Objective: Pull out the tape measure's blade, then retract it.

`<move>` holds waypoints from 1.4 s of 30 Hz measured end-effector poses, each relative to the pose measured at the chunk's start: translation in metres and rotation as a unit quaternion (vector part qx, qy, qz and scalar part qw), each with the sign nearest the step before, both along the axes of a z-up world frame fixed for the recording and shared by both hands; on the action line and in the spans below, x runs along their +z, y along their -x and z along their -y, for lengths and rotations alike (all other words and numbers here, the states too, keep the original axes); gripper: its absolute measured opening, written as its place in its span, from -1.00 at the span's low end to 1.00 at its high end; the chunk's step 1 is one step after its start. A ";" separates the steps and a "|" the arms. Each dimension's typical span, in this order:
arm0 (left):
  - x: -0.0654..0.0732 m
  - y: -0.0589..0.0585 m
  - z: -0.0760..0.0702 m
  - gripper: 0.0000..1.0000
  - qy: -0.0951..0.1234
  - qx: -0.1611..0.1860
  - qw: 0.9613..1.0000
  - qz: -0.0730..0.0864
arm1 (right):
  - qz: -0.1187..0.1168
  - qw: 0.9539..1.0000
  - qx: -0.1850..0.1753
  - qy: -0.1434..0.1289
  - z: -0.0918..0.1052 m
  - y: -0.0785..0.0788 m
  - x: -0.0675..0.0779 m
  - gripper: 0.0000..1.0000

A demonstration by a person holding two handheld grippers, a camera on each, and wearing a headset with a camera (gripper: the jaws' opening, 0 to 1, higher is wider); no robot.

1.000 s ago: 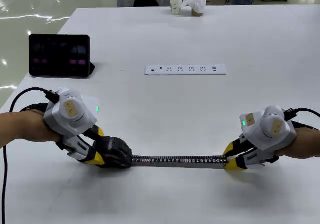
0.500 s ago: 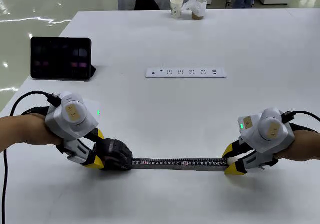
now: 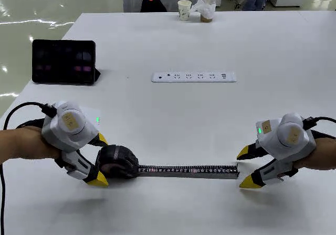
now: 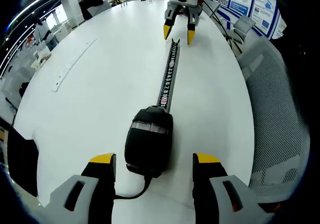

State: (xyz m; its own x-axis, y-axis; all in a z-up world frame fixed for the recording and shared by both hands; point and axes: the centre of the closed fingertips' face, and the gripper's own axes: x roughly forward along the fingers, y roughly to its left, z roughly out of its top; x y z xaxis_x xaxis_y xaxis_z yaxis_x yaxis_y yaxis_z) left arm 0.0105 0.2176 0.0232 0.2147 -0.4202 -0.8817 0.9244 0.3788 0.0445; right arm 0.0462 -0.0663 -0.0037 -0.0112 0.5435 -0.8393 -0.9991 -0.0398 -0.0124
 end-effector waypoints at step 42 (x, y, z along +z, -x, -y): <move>0.028 0.038 0.016 0.98 0.143 0.186 0.971 0.050 | 0.006 0.985 -0.142 -0.098 0.001 0.030 0.025 0.73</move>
